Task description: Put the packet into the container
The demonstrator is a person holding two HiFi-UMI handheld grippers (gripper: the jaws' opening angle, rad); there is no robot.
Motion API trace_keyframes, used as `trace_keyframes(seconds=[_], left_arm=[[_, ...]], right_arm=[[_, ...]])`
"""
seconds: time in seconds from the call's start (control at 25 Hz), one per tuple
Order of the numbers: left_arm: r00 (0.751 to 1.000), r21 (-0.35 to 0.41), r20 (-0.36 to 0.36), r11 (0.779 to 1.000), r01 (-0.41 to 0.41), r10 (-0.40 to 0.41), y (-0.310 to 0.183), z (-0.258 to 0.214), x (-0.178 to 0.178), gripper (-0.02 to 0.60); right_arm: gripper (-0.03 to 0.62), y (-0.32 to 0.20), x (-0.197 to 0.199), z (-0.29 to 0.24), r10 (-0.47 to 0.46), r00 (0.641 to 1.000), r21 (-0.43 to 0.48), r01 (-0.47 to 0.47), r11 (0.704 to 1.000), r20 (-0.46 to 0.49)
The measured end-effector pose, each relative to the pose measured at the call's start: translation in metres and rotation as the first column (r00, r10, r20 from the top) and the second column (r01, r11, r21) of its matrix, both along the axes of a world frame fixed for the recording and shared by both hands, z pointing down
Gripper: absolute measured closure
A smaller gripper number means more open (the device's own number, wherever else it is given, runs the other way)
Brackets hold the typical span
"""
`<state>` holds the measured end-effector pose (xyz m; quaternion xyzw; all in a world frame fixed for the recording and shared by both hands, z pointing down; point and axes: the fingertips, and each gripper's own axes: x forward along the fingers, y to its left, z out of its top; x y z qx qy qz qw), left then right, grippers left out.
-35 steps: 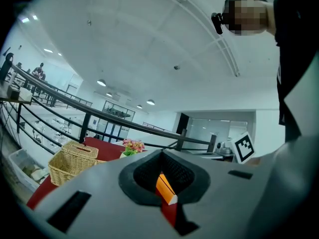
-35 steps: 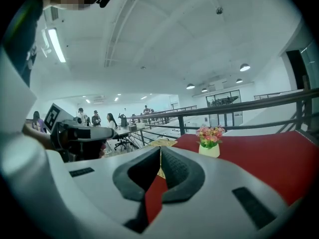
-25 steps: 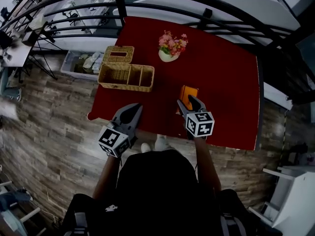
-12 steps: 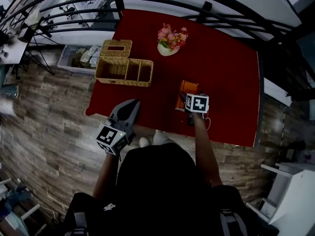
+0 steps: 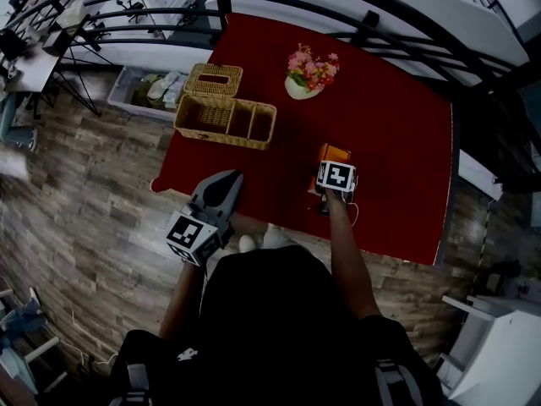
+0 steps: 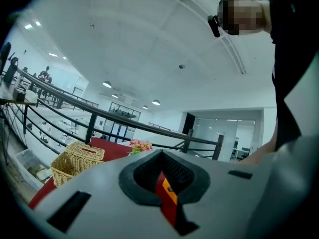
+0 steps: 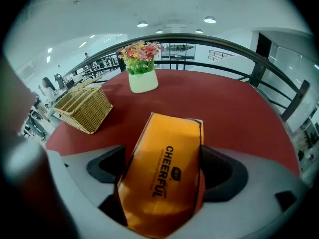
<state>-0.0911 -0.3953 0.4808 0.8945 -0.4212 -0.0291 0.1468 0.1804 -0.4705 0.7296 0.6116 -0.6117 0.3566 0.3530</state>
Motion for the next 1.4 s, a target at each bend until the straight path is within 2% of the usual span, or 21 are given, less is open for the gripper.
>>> trace_keyframes(seconds=[0.2,0.4,0.48,0.6,0.76,0.88,1.0,1.08,1.28,1.4], left_arm=[[1.0,0.001,-0.002,1.0,0.006,-0.006,-0.003,-0.002,-0.004,0.572],[1.0,0.005,-0.001,1.0,0.007,-0.007,-0.004,-0.004,-0.002,0.572],[1.0,0.004,-0.004,1.0,0.006,-0.006,-0.005,-0.004,0.0,0.572],[1.0,0.003,-0.006,1.0,0.001,-0.001,-0.005,-0.003,0.005,0.572],[1.0,0.007,-0.005,1.0,0.0,0.0,-0.005,-0.004,0.008,0.572],[1.0,0.008,-0.002,1.0,0.011,-0.011,-0.006,-0.003,0.007,0.572],[0.999,0.002,0.004,0.999,0.034,-0.034,-0.006,-0.001,0.004,0.572],[0.998,-0.007,0.008,0.998,0.056,-0.056,-0.005,0.001,-0.001,0.572],[0.993,-0.023,0.021,0.993,0.113,-0.112,-0.001,0.006,-0.015,0.572],[0.987,-0.03,0.029,0.987,0.156,-0.156,0.001,0.007,-0.026,0.572]], right_arm=[[0.149,0.0,0.001,0.001,0.012,1.0,-0.004,-0.012,1.0,0.018],[0.157,-0.001,0.003,-0.001,-0.021,1.0,-0.027,0.021,0.999,0.011],[0.218,-0.003,0.003,-0.006,-0.046,0.999,-0.025,0.047,0.999,0.012],[0.25,-0.007,0.002,-0.014,-0.074,0.997,0.009,0.074,0.997,0.016],[0.258,-0.016,-0.011,-0.032,-0.164,0.986,0.05,0.164,0.985,-0.001],[0.26,-0.032,-0.027,-0.044,-0.267,0.964,0.084,0.267,0.96,-0.022],[0.26,-0.053,-0.054,-0.065,-0.393,0.919,0.133,0.393,0.91,-0.032],[0.26,-0.067,-0.078,-0.079,-0.488,0.871,0.161,0.491,0.856,-0.056],[0.26,-0.095,-0.143,-0.106,-0.688,0.715,0.187,0.697,0.692,-0.119],[0.26,-0.108,-0.185,-0.12,-0.788,0.597,0.192,0.8,0.569,-0.153]])
